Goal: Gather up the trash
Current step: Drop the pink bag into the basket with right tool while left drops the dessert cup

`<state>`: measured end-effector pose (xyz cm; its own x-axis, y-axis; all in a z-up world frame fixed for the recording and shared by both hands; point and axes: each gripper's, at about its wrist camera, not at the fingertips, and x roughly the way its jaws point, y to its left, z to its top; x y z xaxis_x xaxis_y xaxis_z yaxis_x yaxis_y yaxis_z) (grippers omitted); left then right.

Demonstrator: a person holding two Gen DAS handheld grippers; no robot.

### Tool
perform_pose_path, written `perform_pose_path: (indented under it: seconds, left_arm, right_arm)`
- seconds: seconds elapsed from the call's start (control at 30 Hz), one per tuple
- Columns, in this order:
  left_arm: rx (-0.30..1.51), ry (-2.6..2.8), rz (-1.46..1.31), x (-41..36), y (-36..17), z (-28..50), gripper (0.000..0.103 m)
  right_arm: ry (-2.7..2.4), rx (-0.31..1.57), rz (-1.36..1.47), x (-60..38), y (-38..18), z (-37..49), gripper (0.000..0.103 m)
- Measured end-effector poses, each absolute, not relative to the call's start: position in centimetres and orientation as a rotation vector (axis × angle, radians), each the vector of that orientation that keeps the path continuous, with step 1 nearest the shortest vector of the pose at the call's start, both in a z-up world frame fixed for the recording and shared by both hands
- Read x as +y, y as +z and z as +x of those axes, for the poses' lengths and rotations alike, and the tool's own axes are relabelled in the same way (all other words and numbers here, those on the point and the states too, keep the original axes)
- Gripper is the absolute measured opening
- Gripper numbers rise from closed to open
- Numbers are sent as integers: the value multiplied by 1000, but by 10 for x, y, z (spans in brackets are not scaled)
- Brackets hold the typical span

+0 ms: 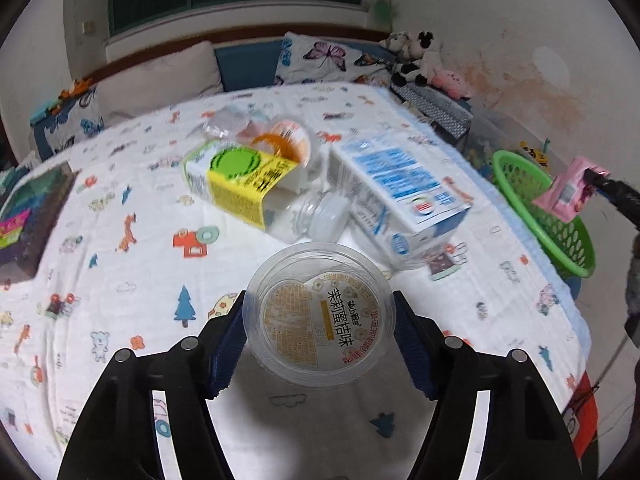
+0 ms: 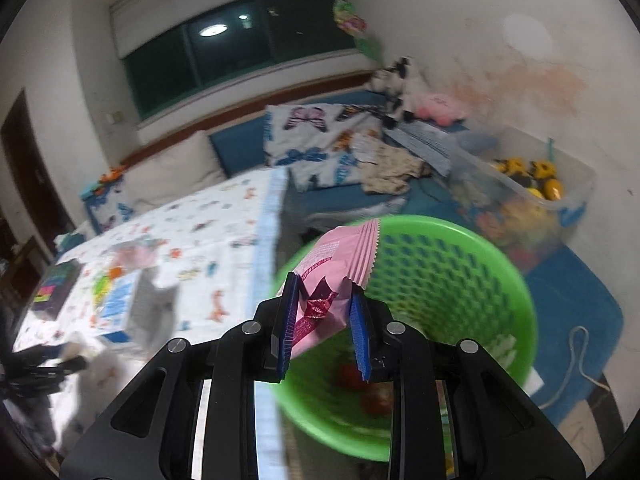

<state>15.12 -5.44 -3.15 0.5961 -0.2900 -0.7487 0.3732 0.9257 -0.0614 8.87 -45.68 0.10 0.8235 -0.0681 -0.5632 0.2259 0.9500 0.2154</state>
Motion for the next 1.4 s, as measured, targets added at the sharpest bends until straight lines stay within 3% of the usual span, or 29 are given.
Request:
perform_pose_path:
  seconds: [0.2, 0.3, 0.67, 0.97, 1.4]
  left_arm:
    - [803, -455, 107, -80, -4, 144, 66]
    - [792, -503, 113, -102, 7, 145, 66]
    - [771, -673, 175, -213, 24, 154, 66]
    - [816, -758, 214, -298, 11, 166, 66]
    - [894, -782, 229, -354, -12, 174, 67]
  right_arm:
    - [-218, 625, 311, -486, -18, 88, 34]
    - [-234, 626, 317, -495, -23, 82, 48]
    - [-250, 583, 359, -513, -19, 43, 62]
    - [-260, 581, 370, -513, -22, 16, 66]
    - [-257, 590, 411, -508, -34, -1, 68]
